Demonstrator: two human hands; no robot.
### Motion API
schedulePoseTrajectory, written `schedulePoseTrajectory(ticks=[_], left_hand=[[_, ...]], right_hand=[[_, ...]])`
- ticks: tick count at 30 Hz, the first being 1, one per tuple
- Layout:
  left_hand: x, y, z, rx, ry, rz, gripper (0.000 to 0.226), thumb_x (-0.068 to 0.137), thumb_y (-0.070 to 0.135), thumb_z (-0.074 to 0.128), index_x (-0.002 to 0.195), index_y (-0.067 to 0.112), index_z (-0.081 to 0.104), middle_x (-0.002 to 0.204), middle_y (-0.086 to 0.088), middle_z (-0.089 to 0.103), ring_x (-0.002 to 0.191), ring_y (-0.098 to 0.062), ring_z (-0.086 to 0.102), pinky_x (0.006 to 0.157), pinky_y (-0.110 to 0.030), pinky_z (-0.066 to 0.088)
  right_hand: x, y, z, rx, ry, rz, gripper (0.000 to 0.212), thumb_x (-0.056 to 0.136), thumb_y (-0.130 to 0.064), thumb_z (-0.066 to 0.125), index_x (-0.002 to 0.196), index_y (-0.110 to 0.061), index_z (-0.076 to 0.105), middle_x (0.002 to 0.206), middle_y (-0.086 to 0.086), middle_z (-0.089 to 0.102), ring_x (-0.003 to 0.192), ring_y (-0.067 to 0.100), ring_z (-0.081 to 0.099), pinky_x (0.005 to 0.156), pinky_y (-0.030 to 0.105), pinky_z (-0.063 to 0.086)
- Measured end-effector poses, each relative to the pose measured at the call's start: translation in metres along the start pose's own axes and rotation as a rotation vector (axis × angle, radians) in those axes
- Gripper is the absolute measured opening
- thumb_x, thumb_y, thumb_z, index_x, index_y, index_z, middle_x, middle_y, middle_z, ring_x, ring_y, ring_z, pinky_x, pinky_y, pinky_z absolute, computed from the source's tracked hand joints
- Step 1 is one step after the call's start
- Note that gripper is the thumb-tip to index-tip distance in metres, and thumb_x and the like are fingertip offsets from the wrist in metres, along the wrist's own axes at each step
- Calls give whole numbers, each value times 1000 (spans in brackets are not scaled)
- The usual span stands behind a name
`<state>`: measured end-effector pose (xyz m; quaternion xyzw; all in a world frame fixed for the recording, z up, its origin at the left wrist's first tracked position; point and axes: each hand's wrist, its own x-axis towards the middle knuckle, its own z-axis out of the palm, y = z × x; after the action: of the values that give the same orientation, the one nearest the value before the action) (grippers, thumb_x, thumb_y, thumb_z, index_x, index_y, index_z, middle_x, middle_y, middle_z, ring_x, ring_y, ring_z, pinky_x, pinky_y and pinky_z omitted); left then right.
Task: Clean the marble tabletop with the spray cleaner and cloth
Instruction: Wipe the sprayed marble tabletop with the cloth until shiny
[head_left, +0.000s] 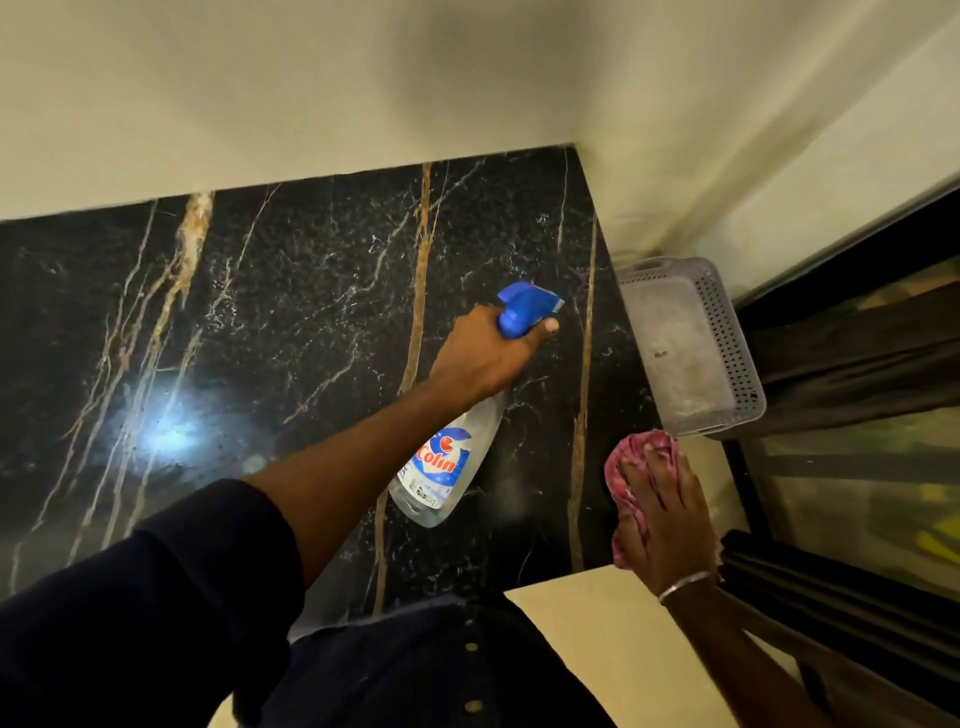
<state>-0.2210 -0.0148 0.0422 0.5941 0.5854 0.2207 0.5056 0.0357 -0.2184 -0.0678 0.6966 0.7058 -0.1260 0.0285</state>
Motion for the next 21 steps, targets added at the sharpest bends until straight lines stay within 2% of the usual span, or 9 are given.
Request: schedulePoseTrajectory(ticks=[6,10,13,17,19,21], left_hand=[[8,-5,7,0,-13,-15,34,90,47,60,100,14,62,74,-1,63,62,-8,58,60,-19,44],[22,-5,9,0,4,-30,37,89,48,61,100,13,64,79,-7,68,65,-10,61,60,-19,46],[39,-3,4,-6,54,-55,37,87,50,62,97,15,66,76,-2,68,66,-10,63,62,-21,49],[65,-1,-7,-28,85,-85,41,85,52,63,108,19,66,88,-1,72,78,-11,67,71,-26,53],[78,1,-13,-18,88,-102,41,85,52,63,108,18,66,85,0,71,73,-10,66,65,-22,52],[91,3,-19,-5,111,-131,38,85,52,64,99,17,66,74,3,67,63,-7,62,56,-19,47]], right_hand=[[41,-5,-12,-18,8,-41,70,85,-39,42,151,-19,32,159,11,24,146,38,18,114,54,27],[113,-22,-21,-2,49,-97,74,84,-41,46,152,-20,30,160,10,22,146,39,17,115,53,23],[176,-34,-29,50,65,-139,74,83,-40,46,152,-22,31,160,10,21,148,37,14,117,53,20],[251,-51,-38,17,70,-158,69,86,-42,39,152,-25,29,161,8,19,148,35,12,116,53,20],[284,-58,-45,38,105,-161,63,89,-42,39,149,-23,35,159,10,26,146,38,19,115,54,23],[316,-62,-51,12,94,-164,63,92,-45,34,151,-23,31,158,10,26,146,38,19,115,54,23]])
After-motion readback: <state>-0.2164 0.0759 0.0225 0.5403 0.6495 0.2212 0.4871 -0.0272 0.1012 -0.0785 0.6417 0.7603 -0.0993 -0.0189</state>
